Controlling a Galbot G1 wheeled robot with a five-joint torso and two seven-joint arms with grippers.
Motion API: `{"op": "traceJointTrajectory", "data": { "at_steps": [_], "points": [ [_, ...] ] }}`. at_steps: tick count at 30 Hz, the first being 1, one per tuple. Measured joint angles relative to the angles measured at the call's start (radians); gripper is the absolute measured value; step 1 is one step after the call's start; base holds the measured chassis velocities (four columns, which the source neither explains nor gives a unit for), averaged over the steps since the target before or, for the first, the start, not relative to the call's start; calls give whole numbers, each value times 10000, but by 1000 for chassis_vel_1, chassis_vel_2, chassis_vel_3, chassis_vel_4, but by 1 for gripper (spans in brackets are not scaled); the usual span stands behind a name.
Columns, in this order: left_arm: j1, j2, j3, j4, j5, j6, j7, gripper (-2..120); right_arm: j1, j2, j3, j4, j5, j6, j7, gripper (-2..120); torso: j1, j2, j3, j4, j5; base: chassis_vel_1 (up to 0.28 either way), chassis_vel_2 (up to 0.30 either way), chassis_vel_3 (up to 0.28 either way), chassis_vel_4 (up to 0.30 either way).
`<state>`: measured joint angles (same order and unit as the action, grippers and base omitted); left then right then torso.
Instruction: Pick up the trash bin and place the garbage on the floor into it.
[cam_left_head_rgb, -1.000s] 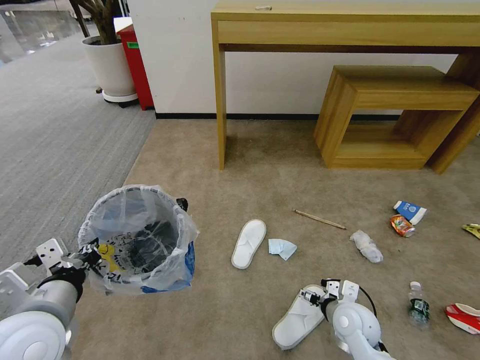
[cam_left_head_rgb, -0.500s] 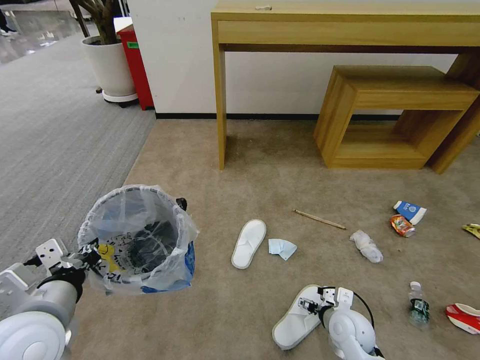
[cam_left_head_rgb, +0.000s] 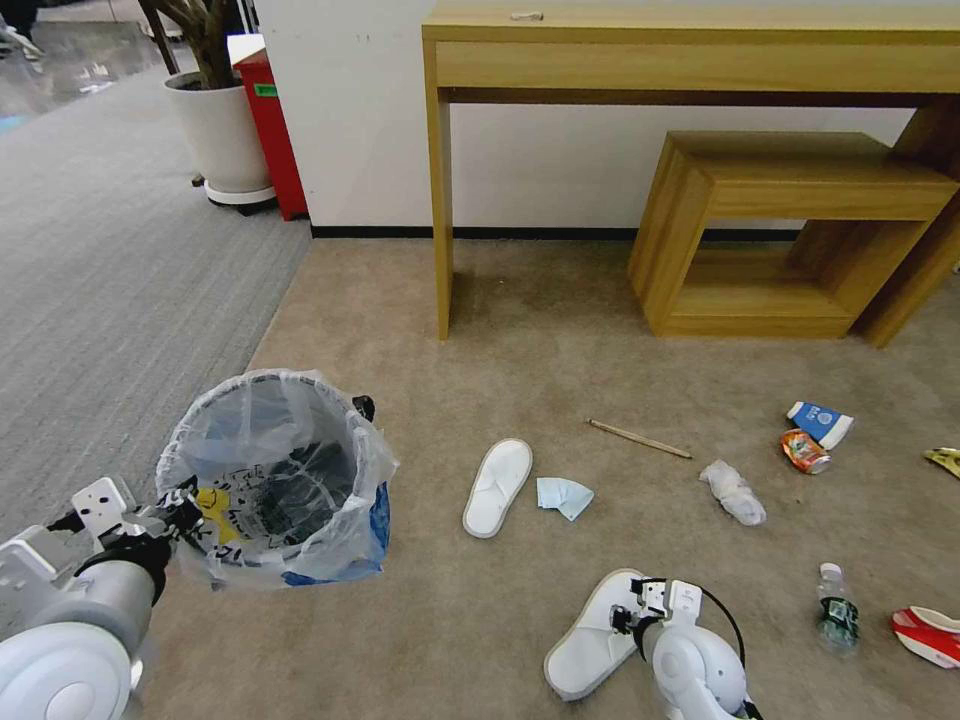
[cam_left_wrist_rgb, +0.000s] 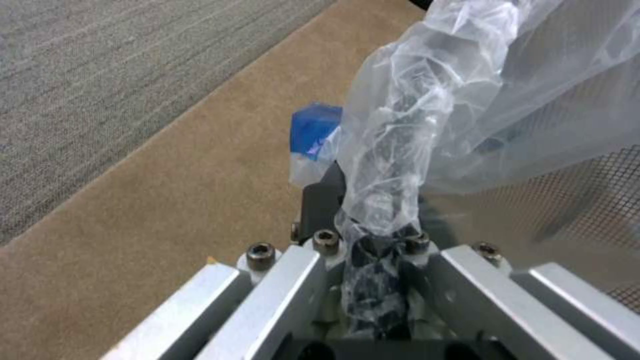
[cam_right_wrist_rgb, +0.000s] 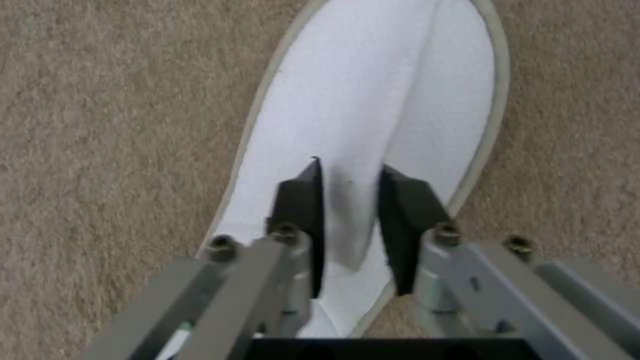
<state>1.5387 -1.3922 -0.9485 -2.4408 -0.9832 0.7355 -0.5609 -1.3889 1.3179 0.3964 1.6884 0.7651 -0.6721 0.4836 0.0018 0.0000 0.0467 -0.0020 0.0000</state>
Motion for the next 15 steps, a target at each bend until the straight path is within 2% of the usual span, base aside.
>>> {"op": "traceJointTrajectory", "data": {
  "at_steps": [1, 4, 15],
  "points": [
    [0, 0, 0, 0, 0, 0, 0, 1, 0, 0, 0, 0, 0, 0, 0, 16, 0, 0, 0, 0, 0, 0, 0, 0, 0],
    [5, 3, 3, -6, -1, 0, -5, 1, -15, -18, 3, 0, -155, 32, -131, 1, 0, 0, 0, 0, 0, 0, 0, 0, 0],
    [20, 8, 55, -58, 32, 0, -20, 1, 5, -83, 33, -154, -433, 304, -286, 0, 0, 0, 0, 0, 0, 0, 0, 0, 0]
  ]
}}
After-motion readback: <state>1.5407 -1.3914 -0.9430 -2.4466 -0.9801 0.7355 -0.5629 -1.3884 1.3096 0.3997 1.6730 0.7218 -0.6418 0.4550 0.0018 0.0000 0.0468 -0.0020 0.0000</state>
